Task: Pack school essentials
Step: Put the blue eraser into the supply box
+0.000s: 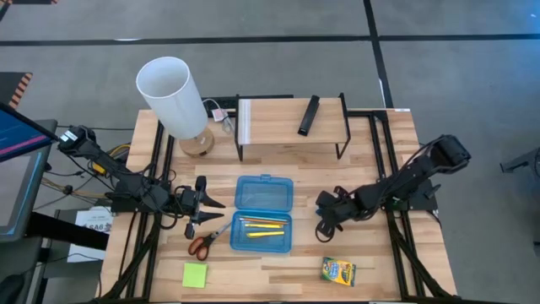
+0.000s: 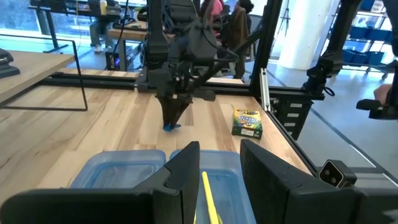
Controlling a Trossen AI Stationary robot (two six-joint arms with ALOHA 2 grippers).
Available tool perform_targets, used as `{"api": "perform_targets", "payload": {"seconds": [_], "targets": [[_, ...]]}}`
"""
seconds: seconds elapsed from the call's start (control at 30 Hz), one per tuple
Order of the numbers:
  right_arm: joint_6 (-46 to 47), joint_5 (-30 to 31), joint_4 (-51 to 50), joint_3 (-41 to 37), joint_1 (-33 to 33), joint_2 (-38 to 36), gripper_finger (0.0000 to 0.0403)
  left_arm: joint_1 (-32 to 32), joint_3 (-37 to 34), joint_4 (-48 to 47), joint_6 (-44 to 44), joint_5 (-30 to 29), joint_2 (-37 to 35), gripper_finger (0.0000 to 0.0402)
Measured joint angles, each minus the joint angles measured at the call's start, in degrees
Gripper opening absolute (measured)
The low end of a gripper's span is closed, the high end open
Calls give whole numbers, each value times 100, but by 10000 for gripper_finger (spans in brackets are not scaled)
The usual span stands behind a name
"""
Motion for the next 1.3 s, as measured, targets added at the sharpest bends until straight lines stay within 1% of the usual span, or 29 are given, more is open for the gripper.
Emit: {"api": "perform_targets", "payload": {"seconds": [0.33, 0.43, 0.6, 0.7, 0.77, 0.87, 1.13, 1.3], "targets": [[-202, 211, 208, 11, 0, -454, 52, 0, 0, 31, -4, 0, 0, 103], [-384, 252, 682, 11, 0, -541, 52, -2, 0, 64, -3, 0, 0, 103], [-783, 252, 1863, 22, -59, -554, 52, -1, 0, 72, 15, 0, 0, 102], [-1031, 250, 2475, 31, -79, -488, 52, -2, 0, 72, 15, 0, 0, 103], [-1215, 229, 2678, 97, -92, -403, 52, -2, 0, 70, 11, 3, 0, 103], [-1371, 66, 2957, 415, -115, -60, 52, -1, 0, 76, 14, 4, 0, 103], [-2110, -545, 2842, 1749, -170, 1337, 52, -1, 0, 63, 9, 14, 1, 103], [-2305, -976, 2566, 2353, -226, 1983, 58, -2, 0, -7, -54, 61, 0, 103]]}}
